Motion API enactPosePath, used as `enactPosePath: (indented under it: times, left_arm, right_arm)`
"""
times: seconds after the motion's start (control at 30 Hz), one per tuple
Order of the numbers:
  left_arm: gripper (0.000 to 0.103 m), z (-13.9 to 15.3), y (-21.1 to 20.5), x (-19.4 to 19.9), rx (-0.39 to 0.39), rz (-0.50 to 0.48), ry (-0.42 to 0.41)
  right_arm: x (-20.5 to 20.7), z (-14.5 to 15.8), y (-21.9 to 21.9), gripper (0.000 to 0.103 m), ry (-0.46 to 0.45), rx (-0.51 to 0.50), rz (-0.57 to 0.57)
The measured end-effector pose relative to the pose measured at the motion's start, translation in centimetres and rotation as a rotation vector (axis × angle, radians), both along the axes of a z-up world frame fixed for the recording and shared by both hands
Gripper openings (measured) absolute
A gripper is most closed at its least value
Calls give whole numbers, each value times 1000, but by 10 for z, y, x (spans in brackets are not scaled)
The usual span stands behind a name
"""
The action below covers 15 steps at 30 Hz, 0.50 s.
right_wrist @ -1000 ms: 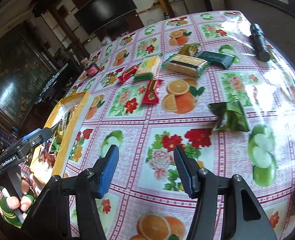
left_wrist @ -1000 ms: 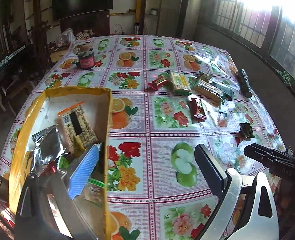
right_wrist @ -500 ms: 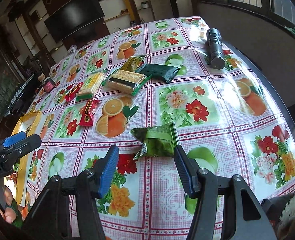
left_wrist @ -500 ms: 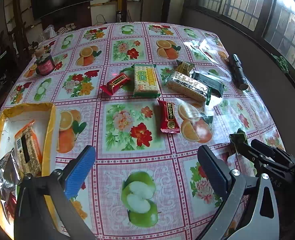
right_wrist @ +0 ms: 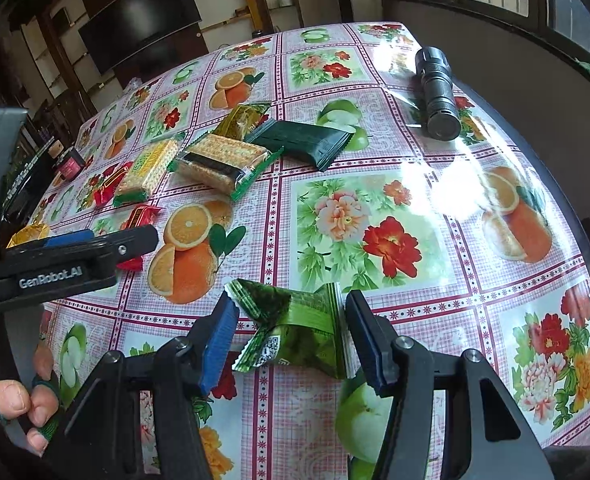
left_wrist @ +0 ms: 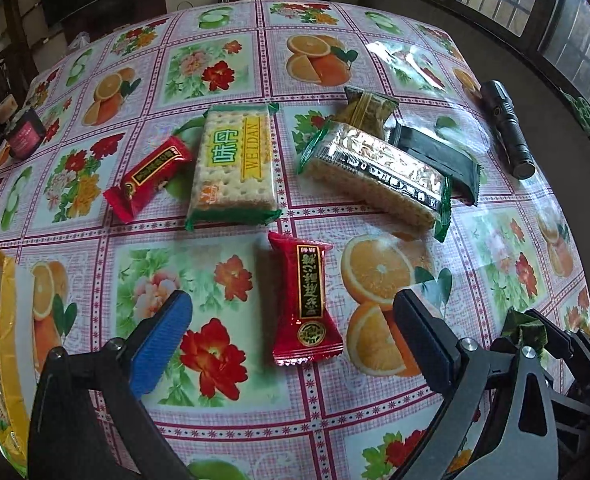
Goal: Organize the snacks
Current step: 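Withdraw both tools from the tray back toward the remaining snacks, then grasp the red candy packet with left tool while right tool grasps green packet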
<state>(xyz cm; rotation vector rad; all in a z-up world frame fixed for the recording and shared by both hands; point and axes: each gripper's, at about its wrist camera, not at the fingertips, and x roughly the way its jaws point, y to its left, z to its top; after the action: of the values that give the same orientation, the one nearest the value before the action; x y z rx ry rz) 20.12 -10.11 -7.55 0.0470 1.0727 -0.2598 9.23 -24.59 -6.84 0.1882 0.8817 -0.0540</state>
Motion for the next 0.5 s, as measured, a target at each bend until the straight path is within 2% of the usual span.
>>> enactPosePath:
  times: [0.07, 0.13, 0.2, 0.27, 0.5]
  left_arm:
    - [85, -2, -3, -2, 16, -18, -21]
    - [67, 0, -5, -8, 22, -49, -38]
    - [26, 4, -2, -12, -6, -64, -31]
    - [25, 8, 6, -18, -42, -65, -22]
    - [25, 30, 45, -63, -77, -40, -73]
  right_arm:
    - [3, -1, -1, 40, -2, -11, 6]
    - [3, 0, -2, 38, -14, -13, 11]
    - [0, 4, -3, 34, -32, -4, 13]
    - [-4, 9, -3, 32, -46, 12, 17]
    - [-26, 34, 19, 32, -107, 66, 82]
